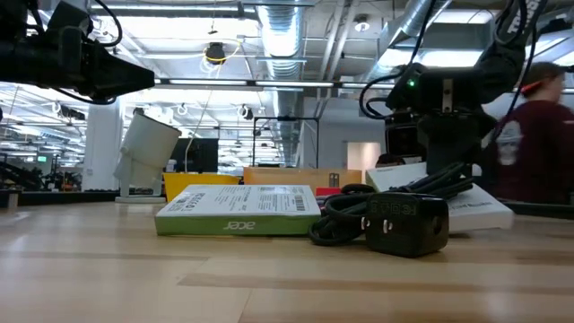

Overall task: Pick and place items into bin
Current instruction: Put the right white card reader box into the black bin

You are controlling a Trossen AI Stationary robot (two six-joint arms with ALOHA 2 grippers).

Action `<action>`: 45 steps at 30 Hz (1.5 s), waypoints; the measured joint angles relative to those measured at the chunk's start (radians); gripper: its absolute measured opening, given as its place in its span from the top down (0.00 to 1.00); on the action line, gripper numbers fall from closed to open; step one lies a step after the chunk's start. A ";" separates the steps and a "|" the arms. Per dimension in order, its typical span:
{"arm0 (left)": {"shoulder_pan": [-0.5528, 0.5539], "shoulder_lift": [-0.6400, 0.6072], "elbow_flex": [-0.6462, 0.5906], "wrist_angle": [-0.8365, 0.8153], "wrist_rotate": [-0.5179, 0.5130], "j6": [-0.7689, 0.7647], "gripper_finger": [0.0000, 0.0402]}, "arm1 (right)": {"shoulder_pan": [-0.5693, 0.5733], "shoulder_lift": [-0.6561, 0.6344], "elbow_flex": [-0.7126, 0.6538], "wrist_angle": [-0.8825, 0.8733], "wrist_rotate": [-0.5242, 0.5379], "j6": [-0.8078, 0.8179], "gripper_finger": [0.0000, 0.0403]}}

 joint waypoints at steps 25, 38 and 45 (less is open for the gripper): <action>0.000 0.000 0.000 0.000 0.000 0.000 0.47 | -0.074 -0.214 -0.001 -0.122 -0.018 0.007 0.83; 0.000 0.000 0.000 0.000 0.000 0.000 0.47 | -0.149 -0.351 0.000 -0.157 -0.022 0.029 0.83; 0.000 0.000 0.000 0.000 0.000 0.000 0.47 | -0.200 -0.415 0.060 -0.210 -0.021 0.026 0.83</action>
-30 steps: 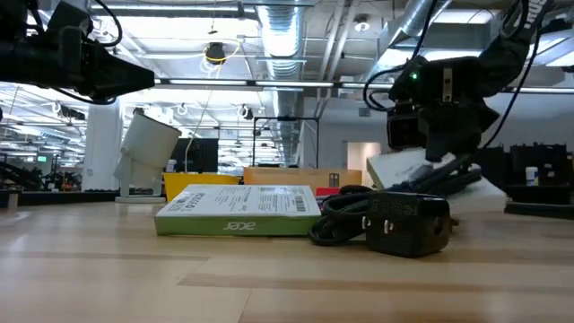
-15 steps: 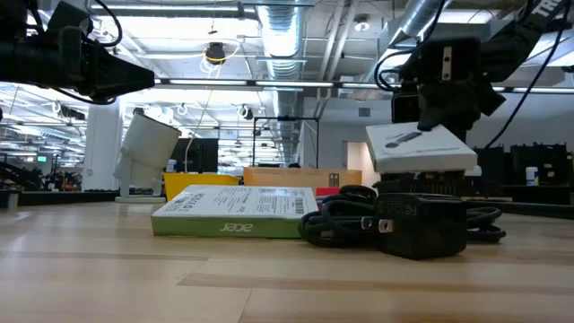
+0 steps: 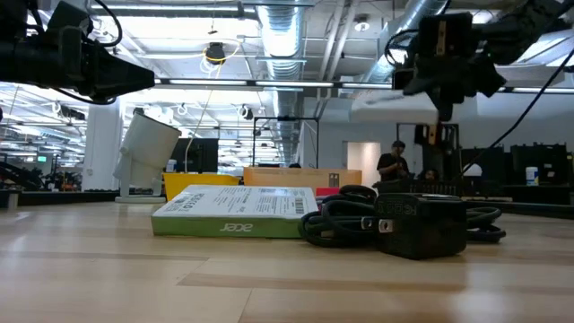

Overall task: Pick and place items into bin
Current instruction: Put the right white card reader box into the black bin

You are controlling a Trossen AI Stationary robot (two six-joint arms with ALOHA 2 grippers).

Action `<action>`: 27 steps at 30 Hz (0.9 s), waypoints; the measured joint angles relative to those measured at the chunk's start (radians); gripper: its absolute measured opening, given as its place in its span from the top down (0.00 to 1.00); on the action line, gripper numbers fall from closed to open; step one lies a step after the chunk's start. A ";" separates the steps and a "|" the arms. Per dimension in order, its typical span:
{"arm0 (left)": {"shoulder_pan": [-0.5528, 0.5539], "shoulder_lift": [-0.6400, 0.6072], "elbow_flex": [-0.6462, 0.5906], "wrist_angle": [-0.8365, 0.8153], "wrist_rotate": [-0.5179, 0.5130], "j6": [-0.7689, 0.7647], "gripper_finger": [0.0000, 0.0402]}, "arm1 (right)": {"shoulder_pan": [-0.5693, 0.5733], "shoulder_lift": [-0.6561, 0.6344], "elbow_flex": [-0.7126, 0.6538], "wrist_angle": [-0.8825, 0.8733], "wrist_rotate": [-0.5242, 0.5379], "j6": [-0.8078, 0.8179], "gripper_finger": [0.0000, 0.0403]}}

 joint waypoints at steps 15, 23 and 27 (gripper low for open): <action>0.000 0.000 0.000 0.000 0.000 0.000 0.47 | -0.180 -0.043 0.246 -0.044 0.132 0.017 0.83; 0.000 0.000 0.000 0.000 0.000 0.000 0.47 | -0.338 -0.041 0.373 -0.198 0.229 -0.053 0.83; 0.000 0.000 0.000 0.000 0.000 0.000 0.47 | -0.409 -0.041 0.420 -0.341 0.312 -0.127 0.83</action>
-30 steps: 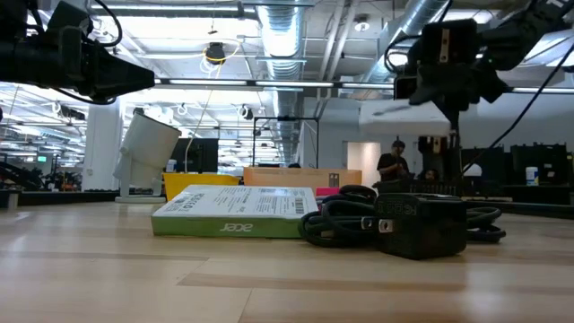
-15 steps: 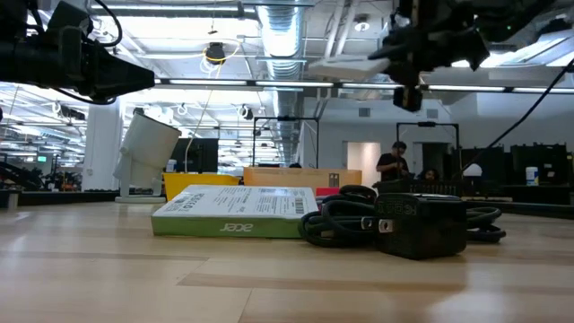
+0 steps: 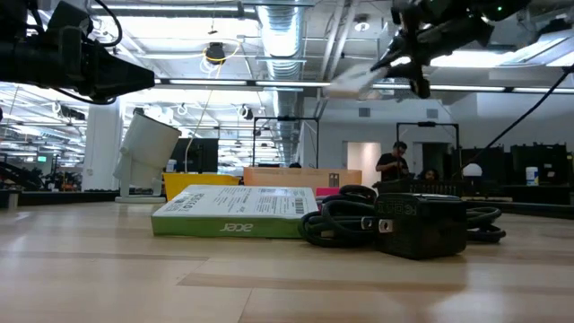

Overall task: Pick and place items into bin
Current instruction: Put the right white card reader box into the black bin

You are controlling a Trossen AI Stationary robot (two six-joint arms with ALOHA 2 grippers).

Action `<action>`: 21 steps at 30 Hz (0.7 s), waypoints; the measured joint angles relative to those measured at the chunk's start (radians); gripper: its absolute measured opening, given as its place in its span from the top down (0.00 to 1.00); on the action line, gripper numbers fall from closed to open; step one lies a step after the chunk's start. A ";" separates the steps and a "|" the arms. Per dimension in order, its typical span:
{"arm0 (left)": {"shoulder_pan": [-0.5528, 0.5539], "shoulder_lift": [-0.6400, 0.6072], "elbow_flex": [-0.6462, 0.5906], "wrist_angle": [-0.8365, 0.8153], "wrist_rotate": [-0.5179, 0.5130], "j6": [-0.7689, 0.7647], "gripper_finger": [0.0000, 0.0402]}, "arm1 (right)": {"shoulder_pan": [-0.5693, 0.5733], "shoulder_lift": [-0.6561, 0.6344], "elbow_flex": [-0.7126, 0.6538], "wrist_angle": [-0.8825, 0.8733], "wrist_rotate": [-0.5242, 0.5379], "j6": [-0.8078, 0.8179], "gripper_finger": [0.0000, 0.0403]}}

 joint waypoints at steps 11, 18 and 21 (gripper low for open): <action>0.000 0.000 0.000 0.000 0.000 0.000 0.47 | -0.209 0.000 0.067 -0.376 0.032 -0.399 0.83; 0.000 0.000 0.000 0.000 0.000 0.000 0.47 | -0.275 0.000 0.067 -0.513 0.029 -0.712 0.83; 0.000 0.000 0.000 0.000 0.000 0.000 0.47 | -0.263 0.000 0.067 -0.549 0.029 -0.823 0.83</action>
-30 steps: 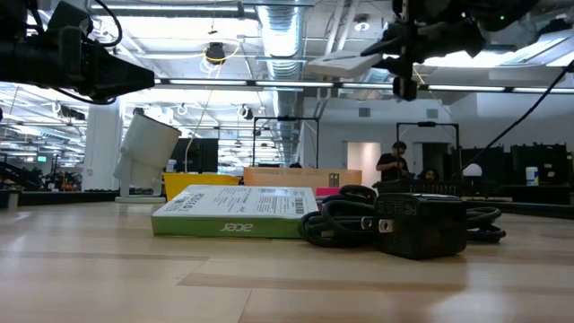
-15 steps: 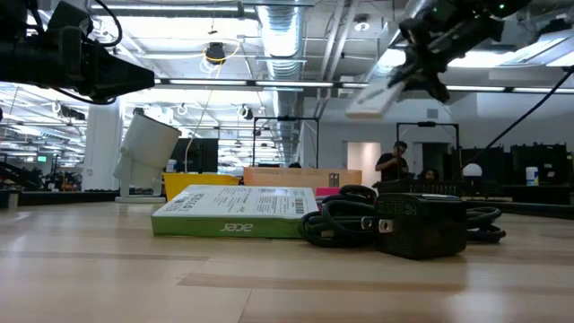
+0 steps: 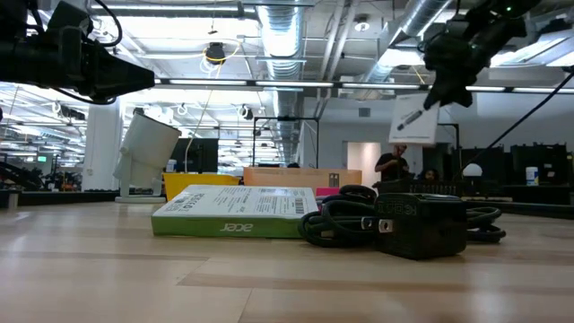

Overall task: Pick and place items into bin
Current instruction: Put the right white card reader box into the black bin

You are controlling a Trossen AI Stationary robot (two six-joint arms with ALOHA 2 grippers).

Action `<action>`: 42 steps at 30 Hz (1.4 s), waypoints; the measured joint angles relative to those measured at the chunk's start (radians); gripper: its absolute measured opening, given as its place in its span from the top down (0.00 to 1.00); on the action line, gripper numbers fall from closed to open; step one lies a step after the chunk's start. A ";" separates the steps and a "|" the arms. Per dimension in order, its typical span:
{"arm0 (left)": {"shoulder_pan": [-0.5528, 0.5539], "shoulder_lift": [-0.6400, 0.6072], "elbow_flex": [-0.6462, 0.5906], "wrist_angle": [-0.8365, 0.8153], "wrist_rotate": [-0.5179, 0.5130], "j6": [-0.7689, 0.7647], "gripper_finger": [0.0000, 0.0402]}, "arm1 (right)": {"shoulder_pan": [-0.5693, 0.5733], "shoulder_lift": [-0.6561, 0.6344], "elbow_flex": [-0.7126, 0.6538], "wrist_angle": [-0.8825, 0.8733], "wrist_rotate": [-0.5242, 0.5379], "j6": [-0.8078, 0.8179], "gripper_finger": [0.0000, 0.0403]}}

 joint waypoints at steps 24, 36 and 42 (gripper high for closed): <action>0.000 0.000 0.000 0.000 0.000 0.000 0.47 | 0.208 0.041 0.000 -0.067 0.124 -0.245 0.83; 0.000 0.000 0.000 0.000 0.000 0.000 0.47 | 0.209 0.240 0.000 -0.071 0.132 -0.296 0.84; 0.000 0.000 0.000 0.000 0.000 0.000 0.47 | 0.215 0.263 0.000 -0.066 0.128 -0.296 0.85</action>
